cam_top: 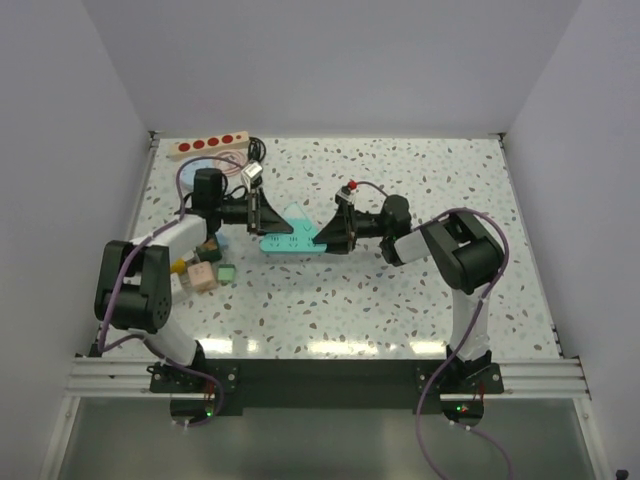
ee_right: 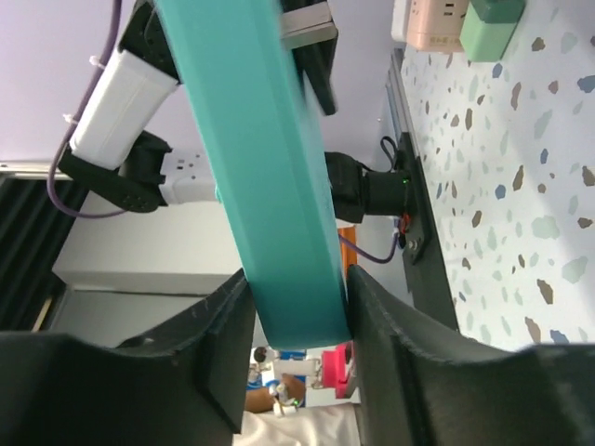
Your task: Pull the plug off the socket
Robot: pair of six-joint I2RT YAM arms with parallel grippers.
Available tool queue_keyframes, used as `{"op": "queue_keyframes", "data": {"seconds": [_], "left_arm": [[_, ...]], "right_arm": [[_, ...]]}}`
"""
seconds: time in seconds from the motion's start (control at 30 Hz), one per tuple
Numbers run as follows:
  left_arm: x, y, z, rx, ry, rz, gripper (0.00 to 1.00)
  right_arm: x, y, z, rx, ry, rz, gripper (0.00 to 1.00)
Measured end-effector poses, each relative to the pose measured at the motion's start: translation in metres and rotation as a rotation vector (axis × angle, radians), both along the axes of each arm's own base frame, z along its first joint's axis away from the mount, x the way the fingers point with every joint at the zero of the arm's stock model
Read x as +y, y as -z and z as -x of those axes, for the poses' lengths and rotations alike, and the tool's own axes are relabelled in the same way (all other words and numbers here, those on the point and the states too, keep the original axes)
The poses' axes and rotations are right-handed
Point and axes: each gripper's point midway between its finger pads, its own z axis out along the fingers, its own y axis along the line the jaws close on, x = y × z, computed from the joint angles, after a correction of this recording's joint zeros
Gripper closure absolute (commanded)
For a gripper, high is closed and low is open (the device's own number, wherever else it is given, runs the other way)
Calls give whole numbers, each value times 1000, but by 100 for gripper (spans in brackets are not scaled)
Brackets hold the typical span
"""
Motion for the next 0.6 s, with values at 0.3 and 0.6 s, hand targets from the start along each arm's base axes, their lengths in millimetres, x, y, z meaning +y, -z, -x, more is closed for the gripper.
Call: {"op": "queue_keyframes", "data": {"seconds": [0.3, 0.6], "left_arm": [[0, 3, -6, -54, 4, -5, 100], [90, 13, -102, -85, -421, -183, 100]], "right_arm": [[3, -1, -9, -91, 77, 50, 1], [-8, 3, -41, -290, 181, 422, 1]]}}
